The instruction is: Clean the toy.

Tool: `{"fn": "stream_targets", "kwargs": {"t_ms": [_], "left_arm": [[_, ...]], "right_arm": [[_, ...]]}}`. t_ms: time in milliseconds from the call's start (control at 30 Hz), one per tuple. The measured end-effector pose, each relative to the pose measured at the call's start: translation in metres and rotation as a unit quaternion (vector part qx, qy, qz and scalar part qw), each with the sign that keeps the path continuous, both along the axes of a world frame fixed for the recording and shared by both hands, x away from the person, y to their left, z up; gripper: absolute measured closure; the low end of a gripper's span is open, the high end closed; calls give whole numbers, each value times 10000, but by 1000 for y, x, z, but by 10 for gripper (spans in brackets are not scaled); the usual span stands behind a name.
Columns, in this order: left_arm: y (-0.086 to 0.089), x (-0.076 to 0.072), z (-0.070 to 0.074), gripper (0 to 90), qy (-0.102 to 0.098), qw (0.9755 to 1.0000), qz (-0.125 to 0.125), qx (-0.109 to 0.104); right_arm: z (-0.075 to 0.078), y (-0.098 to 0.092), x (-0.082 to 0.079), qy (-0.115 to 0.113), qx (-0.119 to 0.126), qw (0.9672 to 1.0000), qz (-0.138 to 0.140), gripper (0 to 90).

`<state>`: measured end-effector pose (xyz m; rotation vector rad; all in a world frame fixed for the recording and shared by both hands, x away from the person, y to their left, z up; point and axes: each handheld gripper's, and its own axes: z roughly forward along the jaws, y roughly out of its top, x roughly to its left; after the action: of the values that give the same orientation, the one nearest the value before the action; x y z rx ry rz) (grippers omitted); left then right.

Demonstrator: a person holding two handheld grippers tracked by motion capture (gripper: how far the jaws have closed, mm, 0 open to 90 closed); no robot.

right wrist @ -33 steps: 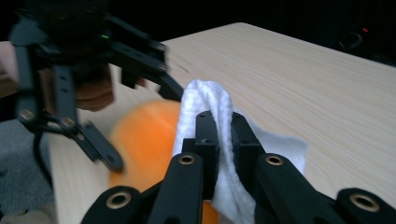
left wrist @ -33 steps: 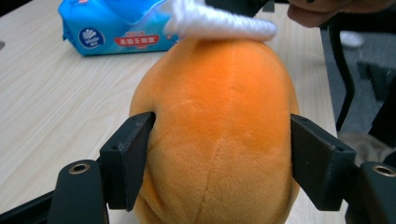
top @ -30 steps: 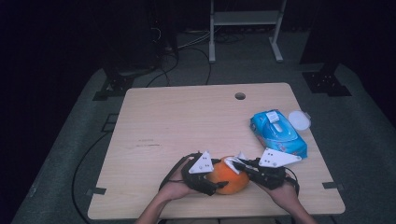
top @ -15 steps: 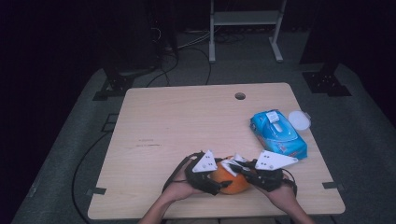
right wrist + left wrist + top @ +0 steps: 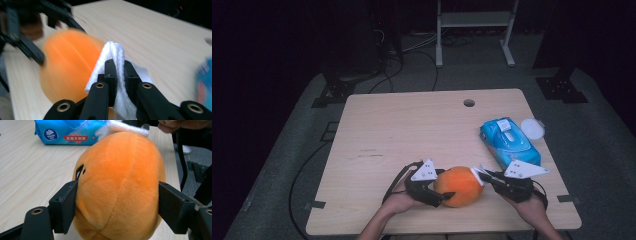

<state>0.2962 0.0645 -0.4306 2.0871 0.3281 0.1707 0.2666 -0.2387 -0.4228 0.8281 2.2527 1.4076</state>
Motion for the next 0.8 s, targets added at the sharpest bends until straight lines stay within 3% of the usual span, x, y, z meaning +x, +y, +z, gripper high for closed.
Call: {"fn": "stream_targets", "kwargs": {"t_ms": [167,333,533,700,800], "left_arm": [[-4,-1,1,227,-60,10000,-31,39],[-7,-4,0,216,-117,9998,-107,100],[4,5,-3,227,159,9999,-5,-18],[13,12,-6,219,395,9991,79,-106],[14,13,-7,219,451,9988,103,-147]], "right_arm": [[-5,-12,-4,151,94,9998,-88,836],[3,6,-5,-3,177,9997,178,835],[0,6,5,2,241,9996,121,835],[-12,-11,8,237,302,9991,-153,835],[-17,-16,4,385,365,9986,-84,835]]}}
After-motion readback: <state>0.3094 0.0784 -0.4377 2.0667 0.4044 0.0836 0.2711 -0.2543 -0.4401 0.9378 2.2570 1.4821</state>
